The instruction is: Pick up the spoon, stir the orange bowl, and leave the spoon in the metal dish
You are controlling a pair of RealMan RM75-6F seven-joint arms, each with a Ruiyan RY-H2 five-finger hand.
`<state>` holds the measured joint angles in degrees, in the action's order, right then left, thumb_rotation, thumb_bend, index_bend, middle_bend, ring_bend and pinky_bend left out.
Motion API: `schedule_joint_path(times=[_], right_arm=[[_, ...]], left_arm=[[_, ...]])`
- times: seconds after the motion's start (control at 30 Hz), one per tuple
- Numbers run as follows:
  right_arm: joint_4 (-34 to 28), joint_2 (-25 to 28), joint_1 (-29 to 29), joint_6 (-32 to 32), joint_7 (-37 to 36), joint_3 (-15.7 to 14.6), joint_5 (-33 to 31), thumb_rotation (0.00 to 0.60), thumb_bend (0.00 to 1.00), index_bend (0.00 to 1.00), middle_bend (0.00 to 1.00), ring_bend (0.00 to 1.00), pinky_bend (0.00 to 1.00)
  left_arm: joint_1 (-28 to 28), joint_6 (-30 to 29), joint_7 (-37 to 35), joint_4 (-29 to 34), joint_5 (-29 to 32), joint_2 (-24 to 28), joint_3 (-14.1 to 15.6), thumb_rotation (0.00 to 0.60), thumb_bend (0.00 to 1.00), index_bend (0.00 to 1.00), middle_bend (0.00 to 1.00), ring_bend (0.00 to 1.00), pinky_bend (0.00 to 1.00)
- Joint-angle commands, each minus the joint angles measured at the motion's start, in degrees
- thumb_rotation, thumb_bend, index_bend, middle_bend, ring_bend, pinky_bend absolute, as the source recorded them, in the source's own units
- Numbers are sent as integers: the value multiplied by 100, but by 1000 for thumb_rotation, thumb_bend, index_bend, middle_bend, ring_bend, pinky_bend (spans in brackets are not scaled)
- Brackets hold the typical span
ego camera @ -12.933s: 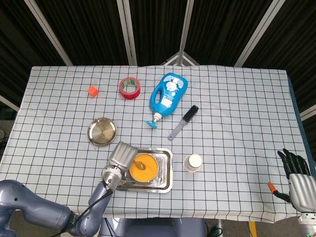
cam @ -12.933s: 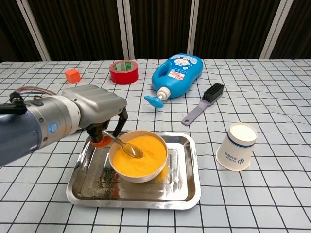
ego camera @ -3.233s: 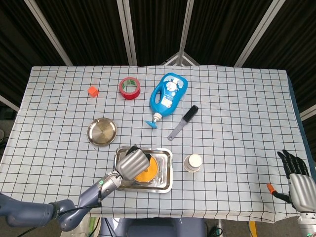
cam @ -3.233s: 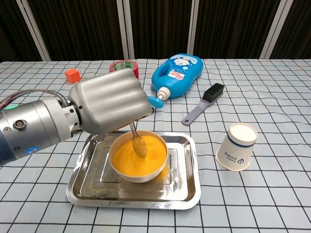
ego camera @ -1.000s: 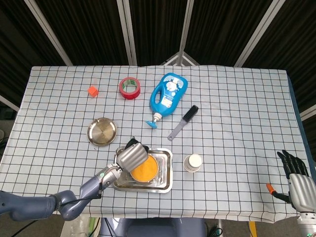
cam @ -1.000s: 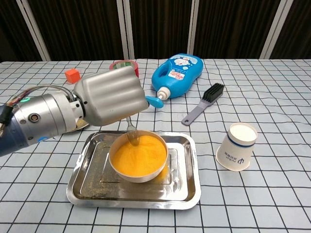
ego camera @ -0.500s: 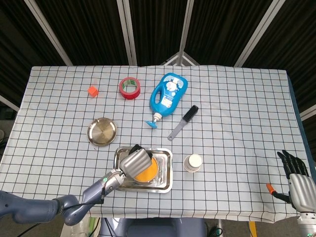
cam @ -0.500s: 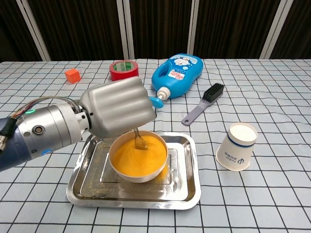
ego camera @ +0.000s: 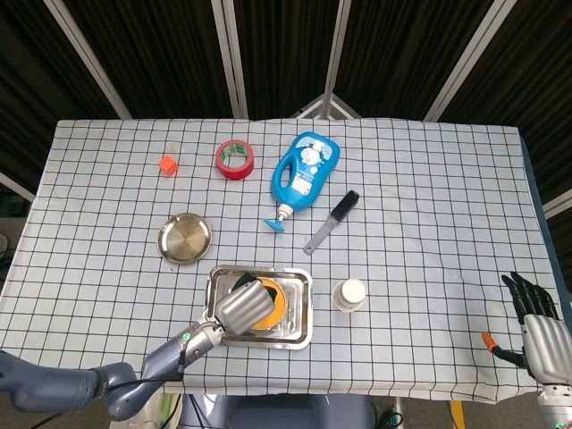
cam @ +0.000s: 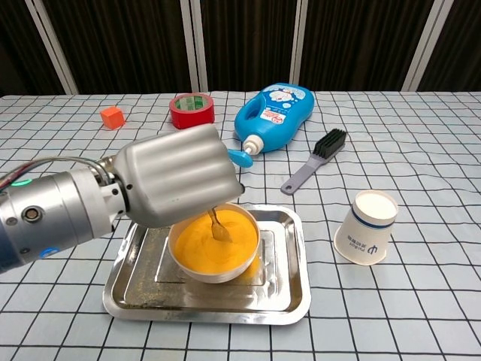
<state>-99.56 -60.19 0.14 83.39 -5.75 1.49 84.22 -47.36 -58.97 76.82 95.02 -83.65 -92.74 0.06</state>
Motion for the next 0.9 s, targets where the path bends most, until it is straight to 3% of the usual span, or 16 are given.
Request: schedule_joint_path(times=[0.03, 0.4, 0.63, 0.77, 0.9], right_arm=[[-4, 0, 2, -8, 6, -5, 3, 600, 312, 0, 0, 0, 0], [-9, 2, 0, -9, 5, -2, -11, 600, 312, 0, 0, 0, 0], [-2, 6, -1, -5, -6, 2, -13, 600, 311, 0, 0, 0, 0], [8, -5, -2, 5, 12, -2, 4, 600, 312, 0, 0, 0, 0], [5, -5, 0, -5, 18, 0, -11, 600, 312, 0, 0, 0, 0]], left_arm=[[26, -44, -1, 32, -27, 89, -5, 600, 656, 804, 1000, 1000, 1000], [-11, -124, -49, -144, -138, 65, -182, 600, 656, 805, 1000, 1000, 1000], [-15, -45, 110, -272, -365, 97, 17, 600, 657, 805, 1000, 1000, 1000], [11, -351, -15, -420, -701, -11, -69, 600, 660, 807, 1000, 1000, 1000], [-47, -222, 126, -435, -845, 59, -43, 600, 663, 808, 1000, 1000, 1000]])
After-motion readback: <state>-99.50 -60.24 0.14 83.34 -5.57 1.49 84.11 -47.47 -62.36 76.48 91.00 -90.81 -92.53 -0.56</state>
